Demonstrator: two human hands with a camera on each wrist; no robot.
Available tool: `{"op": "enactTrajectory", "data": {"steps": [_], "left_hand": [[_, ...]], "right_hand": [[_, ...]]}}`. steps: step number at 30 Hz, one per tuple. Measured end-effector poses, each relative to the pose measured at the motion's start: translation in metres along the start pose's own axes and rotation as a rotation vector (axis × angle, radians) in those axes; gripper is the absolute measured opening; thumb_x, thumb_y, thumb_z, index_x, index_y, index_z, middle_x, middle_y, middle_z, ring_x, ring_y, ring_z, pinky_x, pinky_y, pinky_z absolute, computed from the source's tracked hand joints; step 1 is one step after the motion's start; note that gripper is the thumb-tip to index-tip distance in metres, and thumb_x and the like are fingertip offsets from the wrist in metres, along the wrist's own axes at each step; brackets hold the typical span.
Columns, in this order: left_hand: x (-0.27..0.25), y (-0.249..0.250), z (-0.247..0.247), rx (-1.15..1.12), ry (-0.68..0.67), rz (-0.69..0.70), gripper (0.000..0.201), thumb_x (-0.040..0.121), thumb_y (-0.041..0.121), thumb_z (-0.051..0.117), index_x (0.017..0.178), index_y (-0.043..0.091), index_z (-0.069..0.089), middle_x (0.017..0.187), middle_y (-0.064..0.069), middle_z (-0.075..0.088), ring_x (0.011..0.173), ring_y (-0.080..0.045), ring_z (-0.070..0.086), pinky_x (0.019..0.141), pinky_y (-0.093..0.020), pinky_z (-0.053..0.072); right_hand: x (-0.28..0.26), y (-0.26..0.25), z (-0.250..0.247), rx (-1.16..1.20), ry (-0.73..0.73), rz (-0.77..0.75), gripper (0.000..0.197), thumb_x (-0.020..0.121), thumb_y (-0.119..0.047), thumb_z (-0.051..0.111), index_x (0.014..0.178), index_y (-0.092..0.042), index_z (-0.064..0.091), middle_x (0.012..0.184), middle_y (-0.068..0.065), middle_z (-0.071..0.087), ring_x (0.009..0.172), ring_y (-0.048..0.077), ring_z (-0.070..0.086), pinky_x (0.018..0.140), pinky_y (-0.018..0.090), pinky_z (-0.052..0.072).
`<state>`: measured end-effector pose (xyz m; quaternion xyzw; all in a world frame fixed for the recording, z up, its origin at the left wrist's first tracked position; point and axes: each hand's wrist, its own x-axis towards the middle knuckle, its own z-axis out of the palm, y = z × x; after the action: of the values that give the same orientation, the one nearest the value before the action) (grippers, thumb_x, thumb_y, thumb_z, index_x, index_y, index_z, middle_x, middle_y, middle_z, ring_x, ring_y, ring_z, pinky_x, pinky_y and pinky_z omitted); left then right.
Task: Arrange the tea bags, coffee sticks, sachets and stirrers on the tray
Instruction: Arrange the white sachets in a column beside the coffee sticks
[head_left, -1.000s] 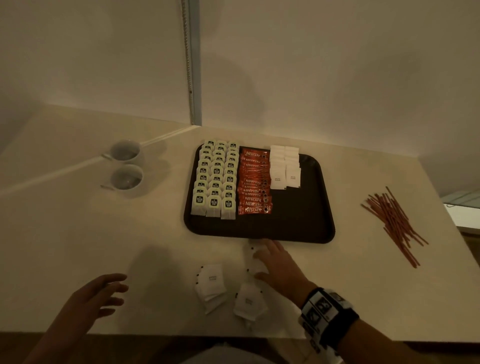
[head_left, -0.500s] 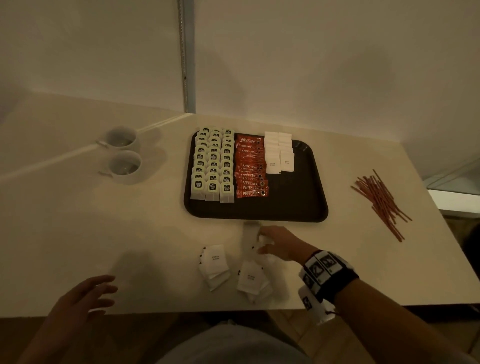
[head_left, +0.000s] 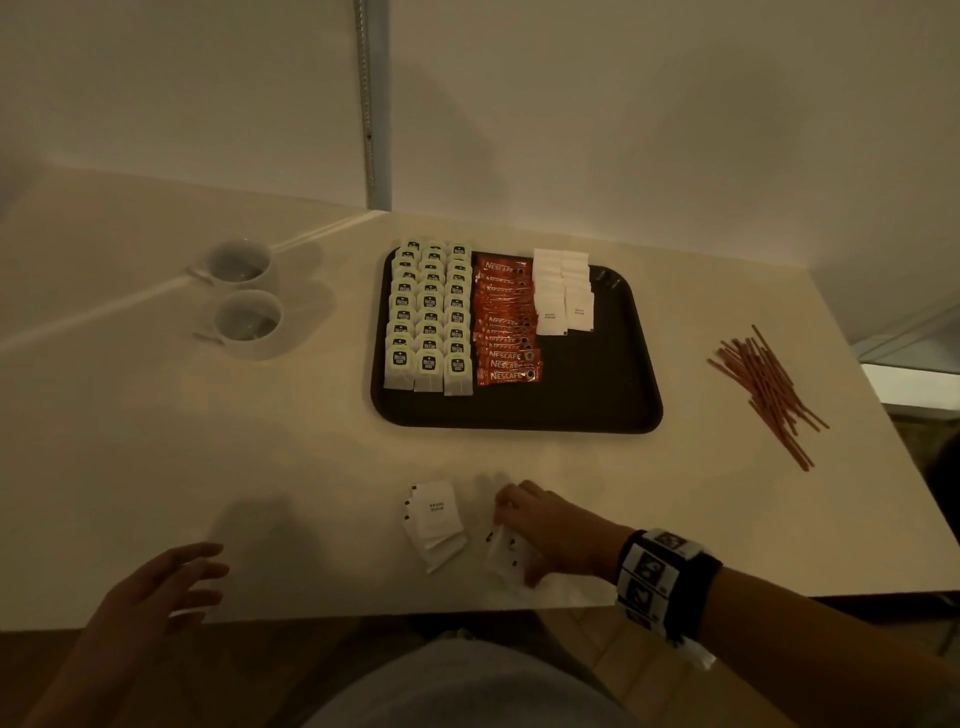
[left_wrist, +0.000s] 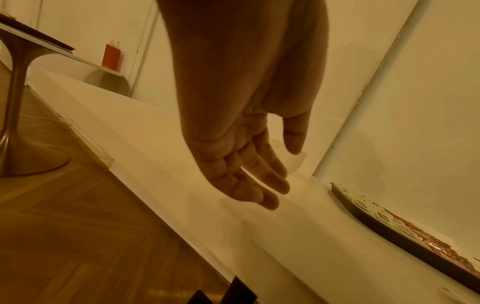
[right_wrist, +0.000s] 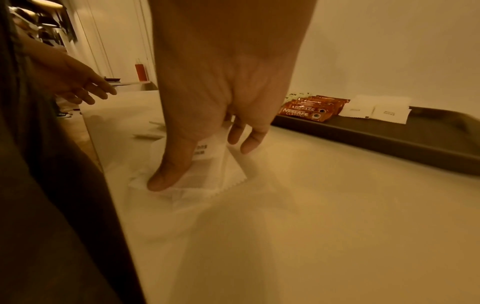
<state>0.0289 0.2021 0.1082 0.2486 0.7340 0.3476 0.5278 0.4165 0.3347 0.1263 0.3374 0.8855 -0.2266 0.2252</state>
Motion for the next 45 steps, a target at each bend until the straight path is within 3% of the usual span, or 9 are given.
{"op": "enactTrajectory", "data": {"steps": [13,17,20,23,27,32,37,41,45], "left_hand": [[0.007,0.017,0.008,-0.004,-0.026,0.001,0.021,0.099,0.008,0.042,0.103,0.011,0.063,0.094,-0.014,0.065,0.066,-0.019,0.066,0.054,-0.02,0.052],[0.005,0.031,0.012,-0.004,-0.056,0.022,0.021,0.099,0.009,0.042,0.1,0.012,0.063,0.104,-0.023,0.063,0.079,-0.032,0.06,0.068,-0.033,0.047],[0.003,0.052,0.025,0.044,-0.097,0.078,0.021,0.099,0.01,0.044,0.101,0.011,0.064,0.106,-0.023,0.064,0.087,-0.038,0.061,0.076,-0.04,0.046],[0.002,0.092,0.05,0.088,-0.165,0.187,0.021,0.095,0.029,0.051,0.102,0.016,0.066,0.102,-0.014,0.068,0.092,-0.034,0.065,0.086,-0.046,0.049],[0.016,0.147,0.095,-0.007,-0.33,0.334,0.081,0.051,0.078,0.07,0.107,0.019,0.066,0.103,-0.006,0.071,0.096,-0.024,0.069,0.082,-0.037,0.051],[0.024,0.206,0.171,-0.342,-0.646,0.11,0.039,0.088,0.043,0.051,0.12,0.022,0.058,0.113,-0.003,0.069,0.099,-0.019,0.067,0.075,-0.033,0.056],[0.03,0.238,0.208,-0.533,-0.731,-0.048,0.04,0.083,0.037,0.055,0.115,0.014,0.062,0.104,-0.009,0.07,0.088,-0.022,0.069,0.075,-0.034,0.056],[0.036,0.254,0.22,-0.582,-0.741,-0.038,0.037,0.087,0.038,0.051,0.112,0.014,0.064,0.101,-0.009,0.072,0.085,-0.022,0.07,0.074,-0.036,0.057],[0.042,0.262,0.226,-0.642,-0.741,-0.079,0.042,0.096,0.043,0.041,0.115,0.013,0.063,0.101,-0.013,0.071,0.086,-0.027,0.07,0.075,-0.044,0.058]], "right_hand": [[0.005,-0.005,-0.001,0.113,-0.16,0.009,0.059,0.077,-0.016,0.073,0.125,-0.012,0.04,0.122,0.01,0.045,0.103,0.028,0.049,0.081,0.033,0.041],[0.003,0.004,-0.005,0.305,-0.135,0.067,0.06,0.076,-0.014,0.074,0.128,-0.013,0.042,0.124,0.01,0.047,0.11,0.027,0.048,0.083,0.029,0.039],[0.002,0.014,-0.032,0.493,-0.025,0.155,0.065,0.072,-0.021,0.08,0.127,-0.017,0.047,0.123,0.005,0.056,0.109,0.019,0.053,0.092,0.029,0.045],[0.007,0.02,-0.08,0.661,0.123,0.187,0.063,0.07,-0.022,0.081,0.124,-0.02,0.046,0.112,-0.004,0.056,0.096,0.012,0.055,0.073,0.02,0.05],[0.016,0.013,-0.142,0.673,0.351,0.088,0.067,0.068,-0.027,0.082,0.124,-0.018,0.048,0.113,-0.005,0.056,0.1,0.013,0.057,0.074,0.017,0.048],[0.023,0.002,-0.185,0.631,0.413,-0.057,0.058,0.066,-0.028,0.084,0.113,-0.027,0.051,0.097,-0.017,0.055,0.085,-0.006,0.053,0.067,0.009,0.047],[0.026,0.018,-0.202,0.58,0.498,-0.078,0.067,0.06,-0.028,0.087,0.118,-0.026,0.052,0.102,-0.017,0.056,0.085,-0.007,0.052,0.068,-0.001,0.04],[0.028,0.037,-0.206,0.513,0.641,-0.035,0.081,0.054,-0.037,0.089,0.124,-0.026,0.048,0.118,-0.008,0.047,0.104,0.007,0.046,0.082,0.019,0.04],[0.03,0.05,-0.202,0.587,0.848,0.092,0.087,0.046,-0.046,0.089,0.12,-0.026,0.047,0.109,-0.011,0.042,0.097,0.005,0.046,0.076,0.021,0.044]]}}
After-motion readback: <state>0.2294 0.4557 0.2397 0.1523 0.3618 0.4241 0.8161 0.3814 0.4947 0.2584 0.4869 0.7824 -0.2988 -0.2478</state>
